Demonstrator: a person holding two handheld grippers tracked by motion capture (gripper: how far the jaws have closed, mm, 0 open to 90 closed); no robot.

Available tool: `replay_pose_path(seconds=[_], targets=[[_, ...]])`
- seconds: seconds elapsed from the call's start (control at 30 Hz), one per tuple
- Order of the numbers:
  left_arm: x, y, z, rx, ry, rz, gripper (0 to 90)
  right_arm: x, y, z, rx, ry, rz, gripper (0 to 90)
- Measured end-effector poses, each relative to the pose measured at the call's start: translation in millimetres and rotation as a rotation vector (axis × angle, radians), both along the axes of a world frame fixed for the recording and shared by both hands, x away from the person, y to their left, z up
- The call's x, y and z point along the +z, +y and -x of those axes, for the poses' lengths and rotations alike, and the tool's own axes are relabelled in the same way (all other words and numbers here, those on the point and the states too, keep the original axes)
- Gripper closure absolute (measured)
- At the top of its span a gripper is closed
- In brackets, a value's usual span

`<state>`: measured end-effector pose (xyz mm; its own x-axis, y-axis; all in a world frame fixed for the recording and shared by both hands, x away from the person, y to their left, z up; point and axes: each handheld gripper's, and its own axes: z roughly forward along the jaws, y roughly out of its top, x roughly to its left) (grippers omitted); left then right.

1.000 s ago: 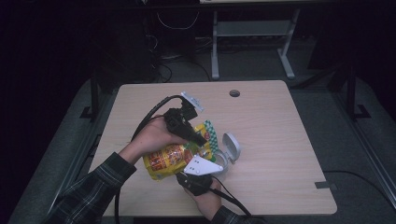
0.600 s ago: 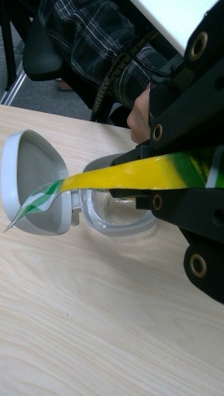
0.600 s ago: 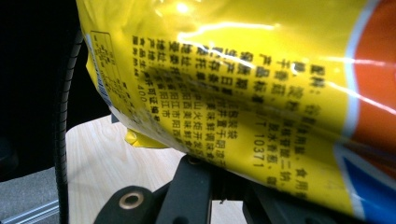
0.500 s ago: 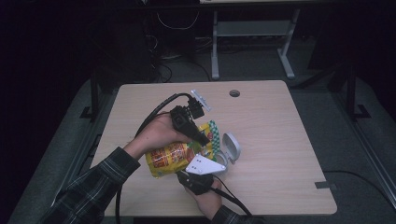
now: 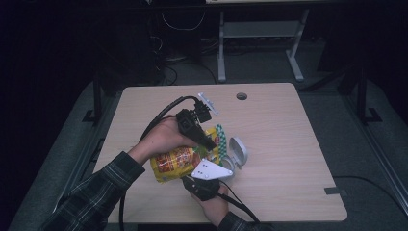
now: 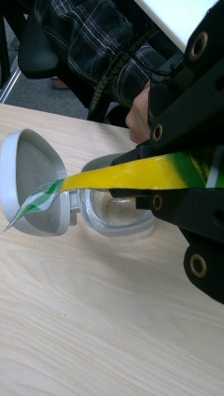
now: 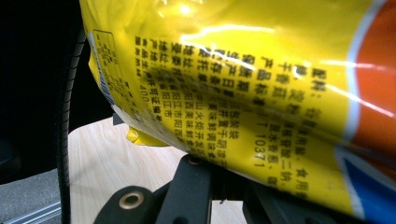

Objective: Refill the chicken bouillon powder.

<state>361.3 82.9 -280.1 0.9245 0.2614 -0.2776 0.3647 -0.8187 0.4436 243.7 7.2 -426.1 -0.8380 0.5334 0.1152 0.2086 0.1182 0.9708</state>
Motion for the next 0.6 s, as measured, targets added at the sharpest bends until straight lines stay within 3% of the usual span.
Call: replay_pose_path(seconds=[0.6], targets=[[0.8,-4.9,-0.5,0.008,0.013,-0.018,89.3,0.8,-0.6,0.4,0.004,-0.004,-0.015,90.0]])
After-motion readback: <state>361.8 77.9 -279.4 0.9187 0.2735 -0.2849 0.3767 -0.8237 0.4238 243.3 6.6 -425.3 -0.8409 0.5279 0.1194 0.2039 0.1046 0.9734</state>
